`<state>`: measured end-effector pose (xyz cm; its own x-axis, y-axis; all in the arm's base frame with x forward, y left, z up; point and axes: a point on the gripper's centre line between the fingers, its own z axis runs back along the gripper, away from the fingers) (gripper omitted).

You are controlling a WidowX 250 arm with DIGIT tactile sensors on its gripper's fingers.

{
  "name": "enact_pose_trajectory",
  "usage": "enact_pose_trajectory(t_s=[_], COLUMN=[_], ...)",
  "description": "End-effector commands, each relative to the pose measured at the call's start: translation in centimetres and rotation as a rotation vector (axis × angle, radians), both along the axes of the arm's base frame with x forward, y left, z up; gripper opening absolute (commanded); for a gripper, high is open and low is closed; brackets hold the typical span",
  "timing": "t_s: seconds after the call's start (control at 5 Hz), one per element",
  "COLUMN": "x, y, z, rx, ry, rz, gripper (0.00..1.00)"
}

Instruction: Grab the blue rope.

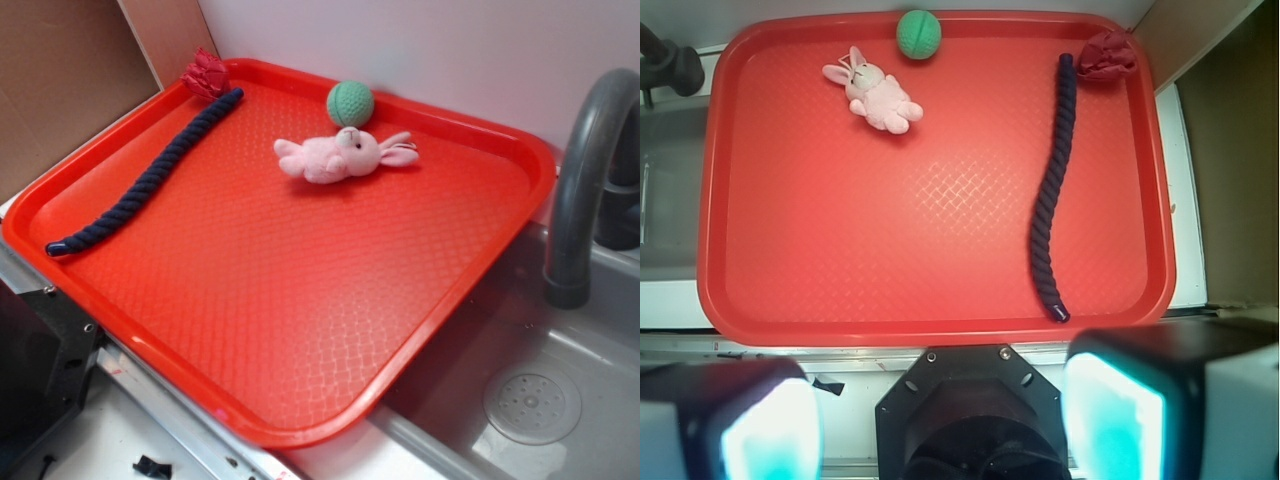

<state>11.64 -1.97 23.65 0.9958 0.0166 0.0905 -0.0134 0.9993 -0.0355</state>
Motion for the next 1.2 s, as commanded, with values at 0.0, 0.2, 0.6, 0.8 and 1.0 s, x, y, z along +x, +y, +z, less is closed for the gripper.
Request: enact_pose_trajectory(t_s=[0.0,0.2,0.6,0.8,1.0], x=[0.0,2.1,4.8,6.0,6.9], y=[0.0,2.1,7.1,10.0,11.1], z=[0.0,-1.8,-6.8,-9.6,-11.7], rx=[0.000,0.018,0.070,0.093,0.112], ry=[0.000,-0.052,-0.091,-0.089,-0.079], rz=[0.000,0.059,0.157,0.232,0.277], gripper=[1.00,1.00,1.00,1.00,1.00])
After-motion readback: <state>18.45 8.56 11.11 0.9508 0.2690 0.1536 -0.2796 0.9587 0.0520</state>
